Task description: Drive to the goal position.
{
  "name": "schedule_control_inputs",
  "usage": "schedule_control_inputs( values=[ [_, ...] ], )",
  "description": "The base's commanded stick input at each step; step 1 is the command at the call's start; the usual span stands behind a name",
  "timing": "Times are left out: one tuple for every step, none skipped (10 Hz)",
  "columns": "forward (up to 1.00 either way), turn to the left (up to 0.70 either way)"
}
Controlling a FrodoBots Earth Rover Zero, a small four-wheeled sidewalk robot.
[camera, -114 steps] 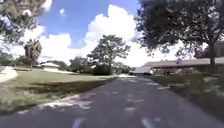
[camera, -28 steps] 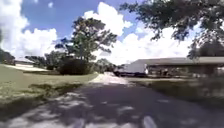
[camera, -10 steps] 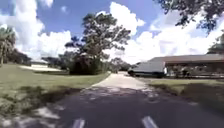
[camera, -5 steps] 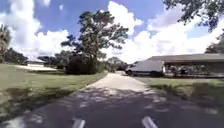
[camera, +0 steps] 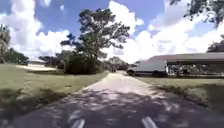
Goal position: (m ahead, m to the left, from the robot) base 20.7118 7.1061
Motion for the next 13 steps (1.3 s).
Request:
schedule_control_inputs(
  values=[
    [0.70,0.27],
    [0.70,0.34],
    [0.70,0.23],
    [0.70,0.09],
    [0.70,0.03],
    [0.70,0.00],
    [0.70,0.00],
    [0.70,0.00],
    [0.70,0.00],
    [0.70,0.00],
    [0.70,0.00],
    [0.70,0.00],
    [0.70,0.00]
  ],
)
